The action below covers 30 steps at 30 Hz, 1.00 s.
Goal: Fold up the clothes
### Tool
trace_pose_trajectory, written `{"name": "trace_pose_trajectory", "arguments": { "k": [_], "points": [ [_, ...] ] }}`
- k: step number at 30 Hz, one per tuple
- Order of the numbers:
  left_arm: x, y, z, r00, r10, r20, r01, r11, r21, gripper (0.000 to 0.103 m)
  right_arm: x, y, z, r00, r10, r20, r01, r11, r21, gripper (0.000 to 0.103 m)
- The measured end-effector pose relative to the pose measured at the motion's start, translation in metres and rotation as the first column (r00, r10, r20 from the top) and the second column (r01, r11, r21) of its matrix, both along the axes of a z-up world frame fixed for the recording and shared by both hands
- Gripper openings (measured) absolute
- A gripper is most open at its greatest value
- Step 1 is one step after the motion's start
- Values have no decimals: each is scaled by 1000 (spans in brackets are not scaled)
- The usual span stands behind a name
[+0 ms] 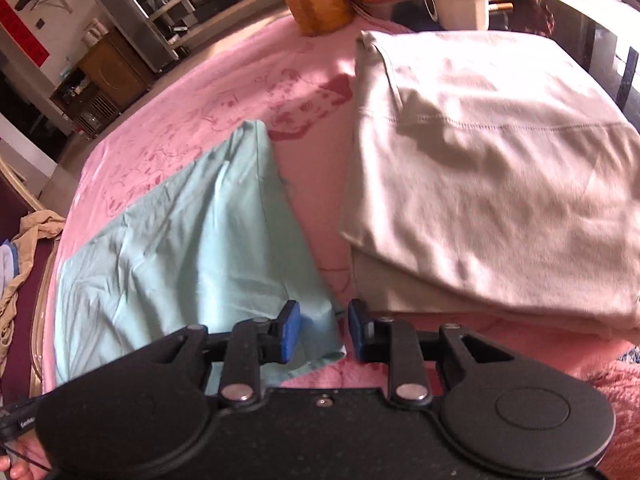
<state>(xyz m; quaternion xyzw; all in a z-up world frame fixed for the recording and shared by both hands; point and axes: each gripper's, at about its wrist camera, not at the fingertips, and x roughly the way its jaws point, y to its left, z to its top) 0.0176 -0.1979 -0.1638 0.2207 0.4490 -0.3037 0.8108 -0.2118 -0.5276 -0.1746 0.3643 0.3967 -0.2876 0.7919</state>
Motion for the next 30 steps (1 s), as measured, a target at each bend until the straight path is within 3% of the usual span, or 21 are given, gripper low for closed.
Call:
{"name": "trace_pose_trajectory", "arguments": {
  "k": [1,3,6,12,15,16,18,21,22,24,30],
  "points": [
    [0,0,0,1000,0,6,0,1000,3,16,2,0,-4,1000,5,-11,-5,1000,10,22],
    [3,1,-1,1000,12,-3,-12,1000,-1,16,9,9,-4,998,60,-31,-62,997,-38,2],
    [5,2,-1,1000,23,-4,-23,1000,0,17,9,23,4,987,52,-153,-82,976,-201,2],
    [7,3,1,999,39,11,-39,999,13,23,0,14,1,987,-2,-163,-25,987,-160,6],
    [9,11,11,998,69,-6,-69,998,-10,20,-6,14,19,998,-4,-65,-4,994,-112,16],
    [10,13,18,998,70,5,-69,997,-31,16,-8,13,27,1000,-4,-23,2,996,-93,17],
    [12,16,38,998,51,26,-48,993,-105,16,-5,12,49,997,17,72,-11,997,-80,18],
    [20,9,67,997,36,69,-23,983,-182,18,9,9,89,972,73,222,-54,994,-91,29],
    [24,3,73,996,32,79,-16,979,-201,27,17,6,99,962,98,255,-75,992,-100,32],
    [42,-8,76,997,39,65,-22,972,-233,39,36,-3,112,949,128,290,-101,989,-106,32],
    [110,-48,62,998,59,-10,-59,969,-242,41,92,-34,118,935,174,308,-136,981,-140,32]
  ]
}}
